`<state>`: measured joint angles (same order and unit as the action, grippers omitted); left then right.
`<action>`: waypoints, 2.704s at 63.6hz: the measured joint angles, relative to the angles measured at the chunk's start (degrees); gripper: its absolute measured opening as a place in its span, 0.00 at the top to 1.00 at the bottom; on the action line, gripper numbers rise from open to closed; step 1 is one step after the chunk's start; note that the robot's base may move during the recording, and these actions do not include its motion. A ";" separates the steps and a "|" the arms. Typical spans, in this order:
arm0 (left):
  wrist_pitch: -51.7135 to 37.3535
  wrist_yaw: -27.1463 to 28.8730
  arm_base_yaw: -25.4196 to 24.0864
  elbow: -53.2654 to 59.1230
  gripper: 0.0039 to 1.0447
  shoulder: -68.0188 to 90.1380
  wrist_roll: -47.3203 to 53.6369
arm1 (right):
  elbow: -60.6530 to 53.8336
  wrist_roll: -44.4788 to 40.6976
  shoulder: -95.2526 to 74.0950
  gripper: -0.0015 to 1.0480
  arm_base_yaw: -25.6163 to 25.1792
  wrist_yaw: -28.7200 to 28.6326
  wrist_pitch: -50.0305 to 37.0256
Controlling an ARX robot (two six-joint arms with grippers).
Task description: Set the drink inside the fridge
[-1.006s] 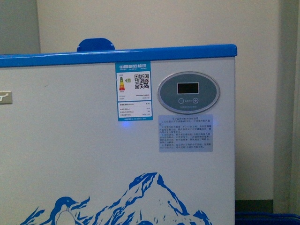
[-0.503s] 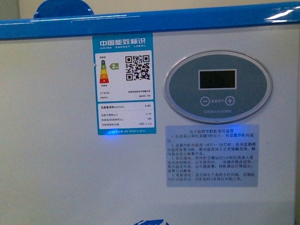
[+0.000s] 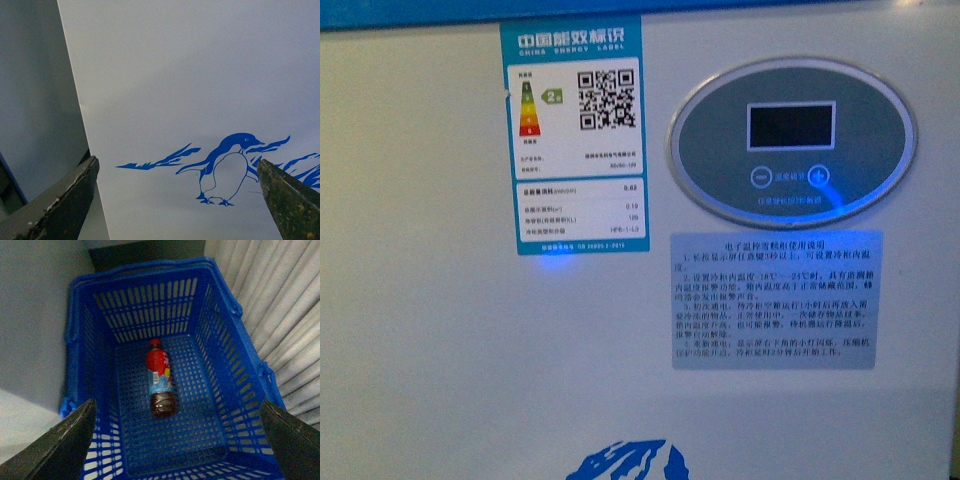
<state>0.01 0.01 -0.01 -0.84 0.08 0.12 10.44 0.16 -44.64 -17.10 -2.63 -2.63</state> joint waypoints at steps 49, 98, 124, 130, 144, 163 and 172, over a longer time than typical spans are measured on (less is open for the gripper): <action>0.00 0.00 0.00 0.00 0.08 0.00 0.00 | 37.75 -4.42 -95.21 0.07 3.23 3.26 -33.44; 0.00 0.00 0.00 0.00 0.08 0.00 0.00 | 79.06 1.29 -128.30 0.07 6.88 7.10 -17.11; 0.00 0.00 0.00 0.00 0.08 0.00 0.00 | 77.61 2.21 -127.67 0.45 7.10 7.19 -17.09; 0.00 0.00 0.00 0.00 0.08 0.00 0.00 | 74.25 2.32 -125.37 0.55 7.08 6.82 -17.92; 0.00 0.00 0.00 0.00 0.08 0.00 0.00 | 61.57 2.84 -112.13 0.61 6.84 4.87 -21.42; 0.00 0.00 0.00 0.00 0.08 0.00 0.00 | 43.52 0.48 -80.15 0.61 6.12 2.54 -25.99; 0.00 0.00 0.00 0.00 0.08 0.00 0.00 | 35.04 -0.22 -62.01 0.61 5.55 1.27 -24.52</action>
<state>0.01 0.01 -0.01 -0.84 0.08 0.12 45.47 -0.05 -106.65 -11.55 -1.37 -27.16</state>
